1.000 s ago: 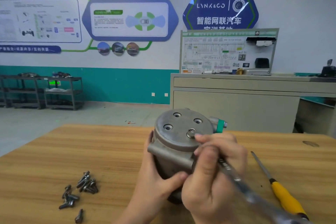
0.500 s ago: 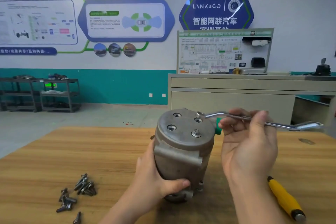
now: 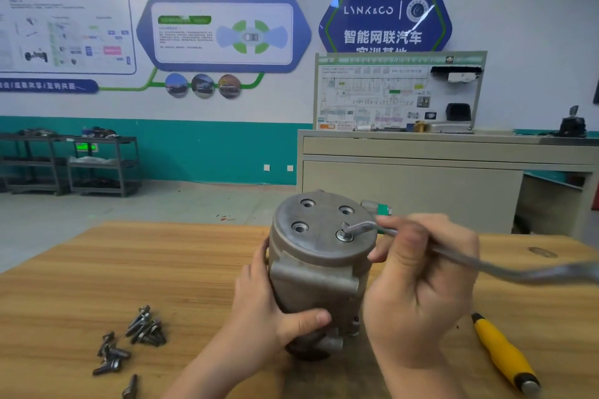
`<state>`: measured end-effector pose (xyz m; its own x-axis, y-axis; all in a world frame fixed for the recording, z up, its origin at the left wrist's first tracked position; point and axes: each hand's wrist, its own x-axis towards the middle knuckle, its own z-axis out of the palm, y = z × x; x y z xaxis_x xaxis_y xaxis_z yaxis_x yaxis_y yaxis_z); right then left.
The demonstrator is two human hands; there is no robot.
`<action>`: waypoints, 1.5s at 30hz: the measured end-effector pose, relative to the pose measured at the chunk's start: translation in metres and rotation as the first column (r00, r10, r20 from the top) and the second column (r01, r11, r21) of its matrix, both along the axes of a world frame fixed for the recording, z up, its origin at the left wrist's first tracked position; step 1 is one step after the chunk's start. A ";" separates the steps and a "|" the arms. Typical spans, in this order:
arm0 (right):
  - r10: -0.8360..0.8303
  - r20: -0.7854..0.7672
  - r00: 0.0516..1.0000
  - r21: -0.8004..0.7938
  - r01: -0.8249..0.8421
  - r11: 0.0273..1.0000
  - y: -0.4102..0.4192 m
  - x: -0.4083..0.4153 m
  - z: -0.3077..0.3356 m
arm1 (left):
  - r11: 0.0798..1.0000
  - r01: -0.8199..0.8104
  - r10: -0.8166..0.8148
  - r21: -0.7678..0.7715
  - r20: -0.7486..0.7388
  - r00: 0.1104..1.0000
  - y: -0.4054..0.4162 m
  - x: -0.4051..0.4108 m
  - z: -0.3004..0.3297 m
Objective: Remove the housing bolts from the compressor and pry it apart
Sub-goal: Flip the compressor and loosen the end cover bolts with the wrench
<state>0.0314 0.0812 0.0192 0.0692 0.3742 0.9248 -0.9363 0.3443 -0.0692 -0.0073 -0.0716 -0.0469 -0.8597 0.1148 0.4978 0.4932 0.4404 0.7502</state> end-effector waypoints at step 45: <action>0.761 0.202 0.616 -0.645 -0.502 0.577 0.021 -0.010 0.018 | 0.953 0.210 -0.147 0.220 -0.270 0.952 0.014 0.030 0.031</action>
